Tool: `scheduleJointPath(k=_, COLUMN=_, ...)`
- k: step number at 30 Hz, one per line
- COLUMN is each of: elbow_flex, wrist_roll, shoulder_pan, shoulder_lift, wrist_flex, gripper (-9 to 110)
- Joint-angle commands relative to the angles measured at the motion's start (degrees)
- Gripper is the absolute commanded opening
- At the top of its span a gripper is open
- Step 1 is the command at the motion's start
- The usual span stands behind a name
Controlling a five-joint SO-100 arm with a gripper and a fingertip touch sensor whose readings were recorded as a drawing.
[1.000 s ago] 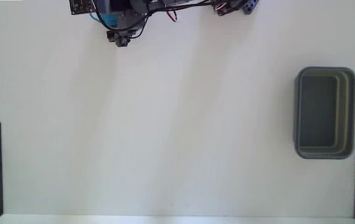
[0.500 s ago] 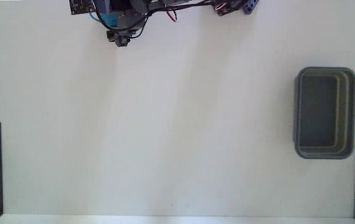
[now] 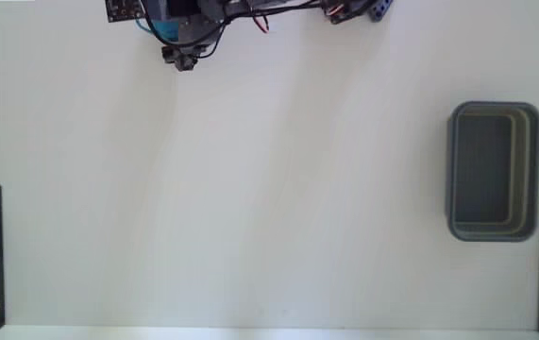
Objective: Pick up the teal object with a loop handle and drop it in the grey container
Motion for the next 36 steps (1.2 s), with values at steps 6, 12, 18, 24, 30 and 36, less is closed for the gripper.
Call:
scheduleJointPath(k=6, elbow_flex=0.3, wrist_roll=0.3, shoulder_pan=1.6, shoulder_lift=2.1, wrist_flex=-0.4, gripper=99)
scheduleJointPath(k=12, elbow_flex=0.3, wrist_roll=0.3, shoulder_pan=1.6, shoulder_lift=2.1, wrist_flex=-0.4, gripper=97)
scheduleJointPath(k=18, elbow_flex=0.3, wrist_roll=0.3, shoulder_pan=1.6, shoulder_lift=2.1, wrist_flex=-0.4, gripper=95)
scheduleJointPath(k=24, elbow_flex=0.3, wrist_roll=0.3, shoulder_pan=1.6, shoulder_lift=2.1, wrist_flex=-0.4, gripper=94)
scheduleJointPath(k=30, elbow_flex=0.3, wrist_roll=0.3, shoulder_pan=1.6, shoulder_lift=2.1, wrist_flex=-0.4, gripper=92)
scheduleJointPath(k=36, elbow_flex=0.3, wrist_roll=0.3, shoulder_pan=1.6, shoulder_lift=2.1, wrist_flex=-0.4, gripper=90)
